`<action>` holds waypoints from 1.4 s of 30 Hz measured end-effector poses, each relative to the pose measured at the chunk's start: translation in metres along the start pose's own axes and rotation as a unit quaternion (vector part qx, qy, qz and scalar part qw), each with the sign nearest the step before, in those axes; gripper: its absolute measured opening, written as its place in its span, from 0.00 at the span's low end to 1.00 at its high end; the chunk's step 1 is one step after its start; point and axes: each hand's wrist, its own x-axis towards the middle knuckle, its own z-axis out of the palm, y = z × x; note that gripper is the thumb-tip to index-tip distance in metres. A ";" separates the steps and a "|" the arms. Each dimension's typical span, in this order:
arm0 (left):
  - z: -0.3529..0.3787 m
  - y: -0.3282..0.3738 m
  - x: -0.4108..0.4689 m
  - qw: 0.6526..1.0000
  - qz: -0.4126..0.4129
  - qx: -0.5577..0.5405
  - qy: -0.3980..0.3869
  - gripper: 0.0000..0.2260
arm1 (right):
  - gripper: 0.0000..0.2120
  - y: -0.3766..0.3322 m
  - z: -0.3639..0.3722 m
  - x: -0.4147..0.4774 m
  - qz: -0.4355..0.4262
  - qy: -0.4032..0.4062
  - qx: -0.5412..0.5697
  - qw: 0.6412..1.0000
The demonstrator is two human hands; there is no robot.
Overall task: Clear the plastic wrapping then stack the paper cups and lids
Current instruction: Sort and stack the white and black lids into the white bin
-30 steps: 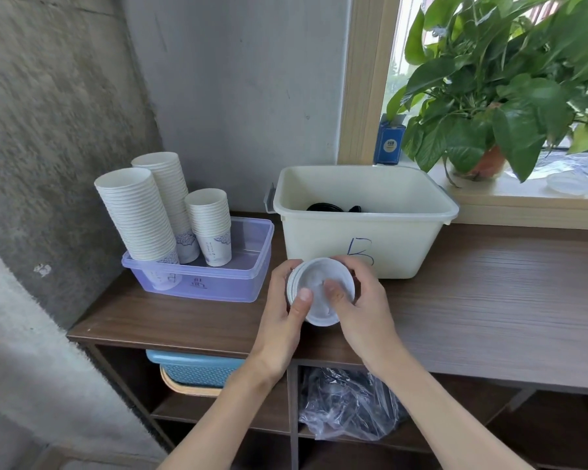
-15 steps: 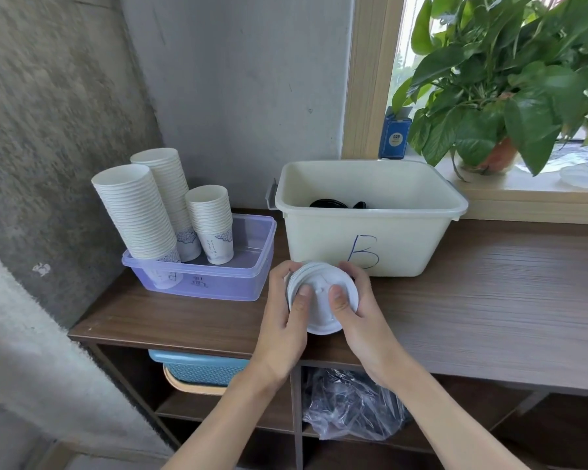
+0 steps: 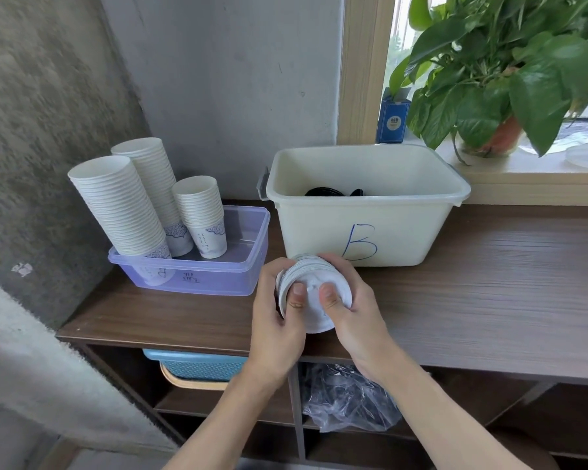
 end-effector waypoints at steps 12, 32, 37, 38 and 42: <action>0.001 0.000 -0.001 0.999 -0.009 0.017 -0.039 0.20 | 0.33 -0.013 -0.010 -0.002 0.013 -0.011 0.012 1.000; -0.001 -0.007 0.002 0.998 -0.040 0.038 -0.008 0.21 | 0.24 -0.005 0.014 0.014 -0.031 0.069 0.002 0.997; -0.013 0.005 0.008 0.986 -0.099 0.041 -0.126 0.14 | 0.32 -0.009 -0.003 0.011 -0.046 0.049 -0.057 0.996; -0.015 0.006 0.009 0.982 -0.106 0.044 -0.149 0.13 | 0.32 -0.010 -0.008 0.010 -0.047 0.039 -0.081 0.995; -0.012 0.005 0.006 0.980 -0.128 0.044 -0.145 0.14 | 0.33 -0.012 -0.019 0.008 -0.033 0.009 -0.124 0.992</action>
